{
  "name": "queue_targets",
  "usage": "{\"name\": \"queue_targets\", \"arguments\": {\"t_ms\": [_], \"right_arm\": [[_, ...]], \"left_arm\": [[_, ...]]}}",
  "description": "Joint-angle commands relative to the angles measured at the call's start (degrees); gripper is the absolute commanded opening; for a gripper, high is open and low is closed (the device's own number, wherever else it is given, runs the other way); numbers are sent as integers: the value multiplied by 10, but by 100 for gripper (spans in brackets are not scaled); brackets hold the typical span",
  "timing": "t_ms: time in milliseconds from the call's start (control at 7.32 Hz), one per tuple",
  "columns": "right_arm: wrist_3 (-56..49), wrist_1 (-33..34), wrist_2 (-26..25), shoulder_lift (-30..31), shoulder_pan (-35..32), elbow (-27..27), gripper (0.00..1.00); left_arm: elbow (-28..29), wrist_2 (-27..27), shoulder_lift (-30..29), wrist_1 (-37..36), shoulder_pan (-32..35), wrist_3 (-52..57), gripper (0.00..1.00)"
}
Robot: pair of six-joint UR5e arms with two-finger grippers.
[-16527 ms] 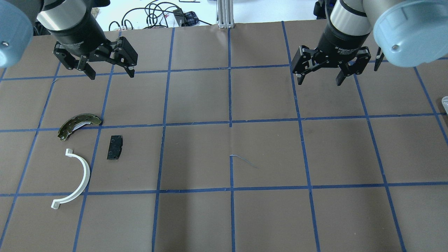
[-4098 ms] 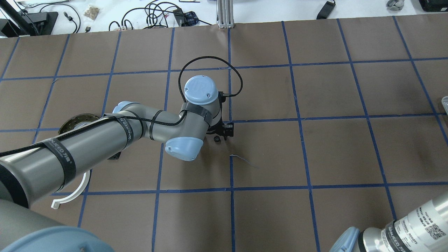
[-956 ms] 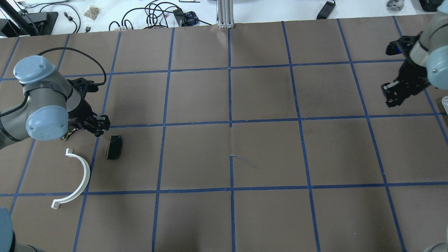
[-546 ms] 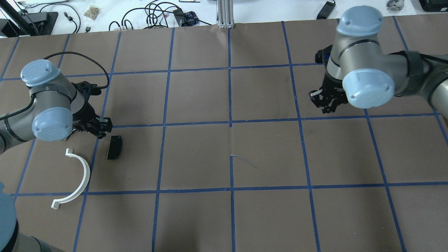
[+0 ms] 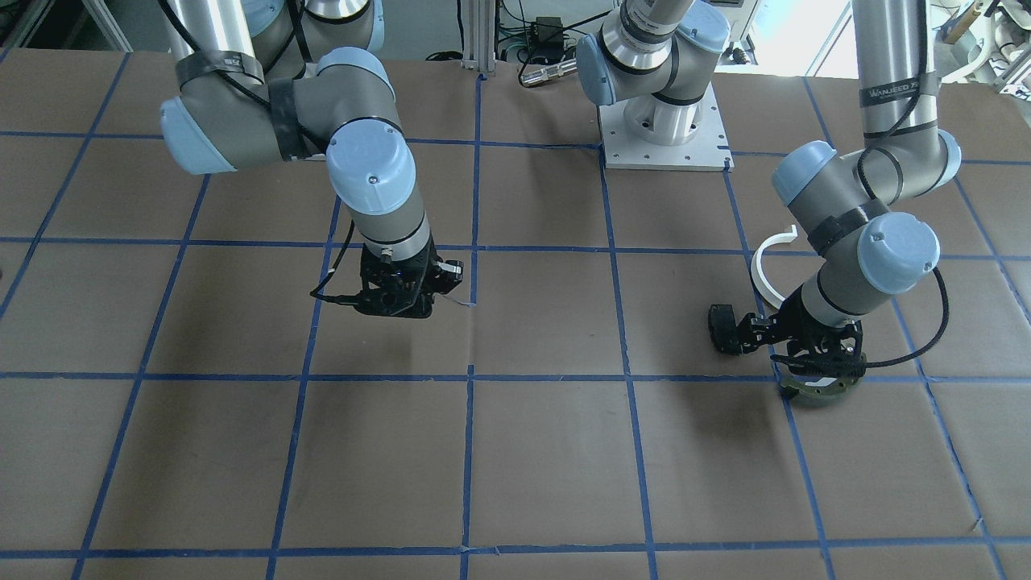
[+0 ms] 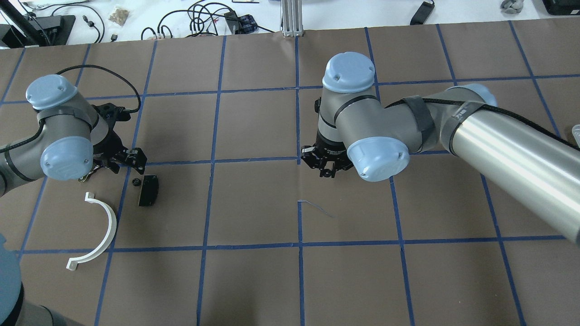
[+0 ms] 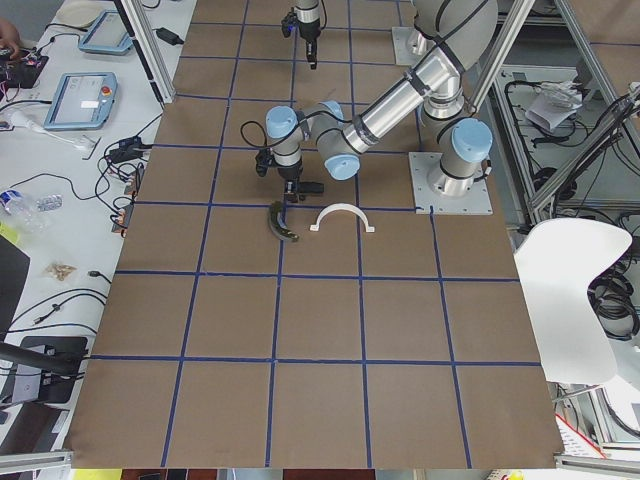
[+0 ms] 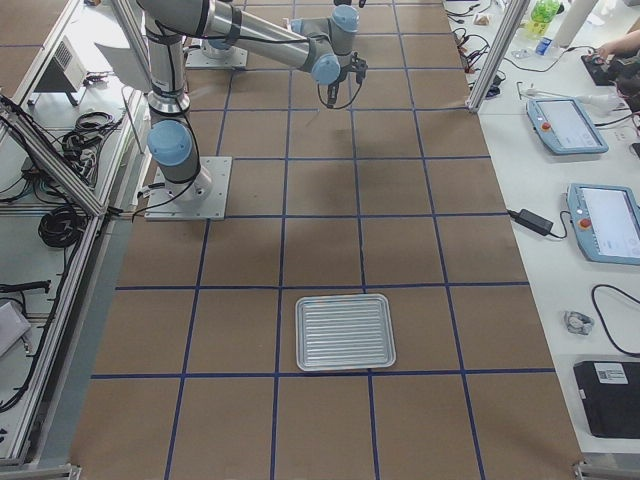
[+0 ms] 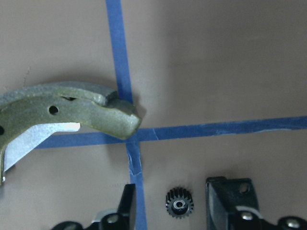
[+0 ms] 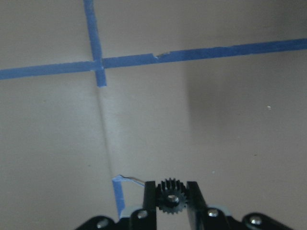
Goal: Place bearing gear from tray to pile
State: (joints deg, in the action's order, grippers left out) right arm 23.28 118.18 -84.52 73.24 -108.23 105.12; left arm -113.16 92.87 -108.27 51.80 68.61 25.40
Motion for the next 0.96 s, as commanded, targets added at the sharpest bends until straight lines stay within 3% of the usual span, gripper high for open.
{"name": "queue_targets", "arguments": {"t_ms": [0, 273, 410, 546, 683, 820], "right_arm": [[74, 60, 6, -34, -45, -2, 8], [84, 79, 5, -55, -50, -2, 18], [84, 88, 7, -63, -51, -2, 28], [83, 100, 7, -76, -50, -4, 54], [85, 123, 3, -75, -50, -4, 99], [72, 119, -18, -74, -49, -7, 100]], "left_arm": [[4, -1, 17, 2, 13, -10, 100], [23, -3, 43, 52, 55, -74, 100], [46, -3, 53, 98, 79, -114, 100], [64, -4, 60, 135, 99, -142, 100], [72, -9, 61, 136, 122, -178, 100], [72, -25, 66, 137, 147, -224, 100]]}}
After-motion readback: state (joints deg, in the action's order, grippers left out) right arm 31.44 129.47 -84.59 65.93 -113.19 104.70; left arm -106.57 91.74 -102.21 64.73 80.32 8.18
